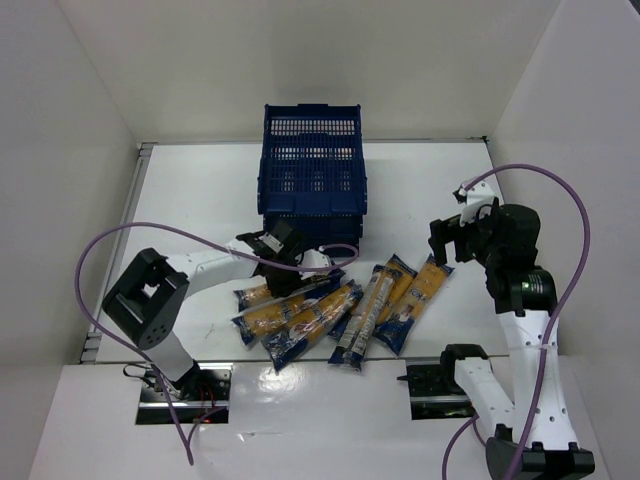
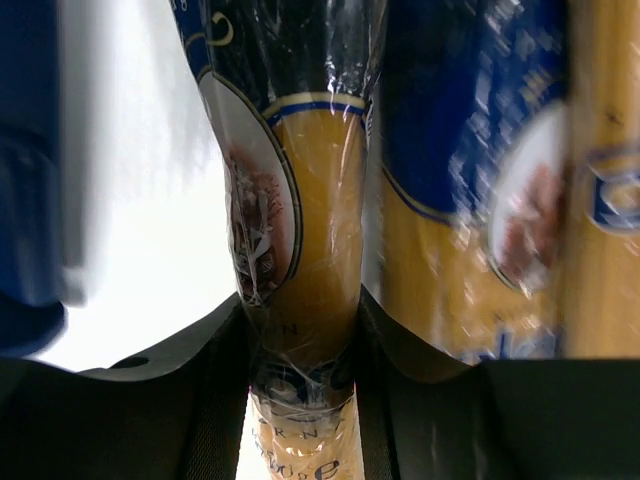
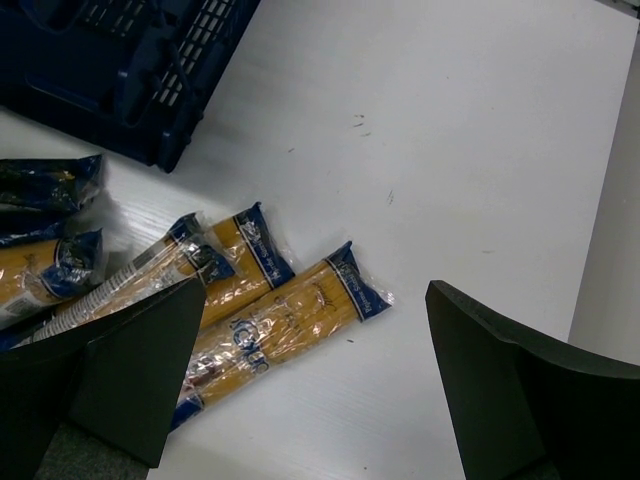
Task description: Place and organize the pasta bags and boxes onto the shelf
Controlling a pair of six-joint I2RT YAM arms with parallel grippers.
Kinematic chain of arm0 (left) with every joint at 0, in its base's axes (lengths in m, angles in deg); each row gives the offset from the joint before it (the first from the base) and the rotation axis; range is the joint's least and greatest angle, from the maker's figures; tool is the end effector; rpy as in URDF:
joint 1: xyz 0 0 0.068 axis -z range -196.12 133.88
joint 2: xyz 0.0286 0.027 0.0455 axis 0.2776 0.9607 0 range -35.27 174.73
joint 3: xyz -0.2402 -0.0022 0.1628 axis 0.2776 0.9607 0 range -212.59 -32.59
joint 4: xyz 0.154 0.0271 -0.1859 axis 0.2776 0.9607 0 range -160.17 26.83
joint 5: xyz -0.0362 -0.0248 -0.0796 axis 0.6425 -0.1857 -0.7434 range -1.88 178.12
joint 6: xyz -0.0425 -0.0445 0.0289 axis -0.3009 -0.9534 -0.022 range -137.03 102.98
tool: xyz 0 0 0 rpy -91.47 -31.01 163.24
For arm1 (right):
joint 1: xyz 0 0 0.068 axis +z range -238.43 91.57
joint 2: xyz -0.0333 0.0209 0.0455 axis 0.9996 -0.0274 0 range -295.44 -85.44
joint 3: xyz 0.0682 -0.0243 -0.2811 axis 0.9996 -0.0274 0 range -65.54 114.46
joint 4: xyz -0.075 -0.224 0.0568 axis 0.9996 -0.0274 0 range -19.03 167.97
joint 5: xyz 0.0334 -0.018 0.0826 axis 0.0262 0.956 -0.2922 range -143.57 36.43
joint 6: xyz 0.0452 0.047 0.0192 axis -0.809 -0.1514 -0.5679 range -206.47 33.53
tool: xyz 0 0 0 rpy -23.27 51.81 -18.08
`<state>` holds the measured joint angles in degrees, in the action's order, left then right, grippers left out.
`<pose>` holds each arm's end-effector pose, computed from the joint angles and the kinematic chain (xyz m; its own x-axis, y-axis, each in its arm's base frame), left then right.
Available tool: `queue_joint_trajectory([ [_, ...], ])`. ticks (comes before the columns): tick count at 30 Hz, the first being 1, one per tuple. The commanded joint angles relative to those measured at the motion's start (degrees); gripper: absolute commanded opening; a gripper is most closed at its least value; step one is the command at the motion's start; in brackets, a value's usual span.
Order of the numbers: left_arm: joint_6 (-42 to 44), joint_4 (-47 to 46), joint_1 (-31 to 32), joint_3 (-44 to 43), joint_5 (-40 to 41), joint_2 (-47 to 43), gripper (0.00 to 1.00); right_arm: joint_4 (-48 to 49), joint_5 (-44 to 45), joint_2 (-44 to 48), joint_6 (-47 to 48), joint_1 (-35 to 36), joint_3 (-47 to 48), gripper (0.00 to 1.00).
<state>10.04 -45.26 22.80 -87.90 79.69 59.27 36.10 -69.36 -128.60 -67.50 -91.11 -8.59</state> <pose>0.2366 -0.2012 0.1835 -0.3181 0.8353 -0.4485 0.9162 0.3924 0.0811 0.1308 0.0088 0.3587 -0.3813 -0.2952 -0.8761 -0.3371 0.9268 -0.1656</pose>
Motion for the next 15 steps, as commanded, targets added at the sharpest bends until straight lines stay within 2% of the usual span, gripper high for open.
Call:
queue_joint_trajectory([
  [1, -0.4, 8.8, 0.0, -3.3, -3.8, -4.6, 0.0, -0.1, -0.8, 0.8, 0.2, -0.5, 1.9, 1.0],
  [9, -6.1, 17.8, 2.0, -12.9, -2.4, -21.0, 0.0, 0.4, -0.8, 3.2, 0.2, -0.5, 1.4, 1.0],
  [15, -10.0, 21.4, 2.0, -19.7, -1.9, -28.3, 0.0, 0.9, -1.3, 3.2, 0.2, -0.5, 1.4, 1.0],
])
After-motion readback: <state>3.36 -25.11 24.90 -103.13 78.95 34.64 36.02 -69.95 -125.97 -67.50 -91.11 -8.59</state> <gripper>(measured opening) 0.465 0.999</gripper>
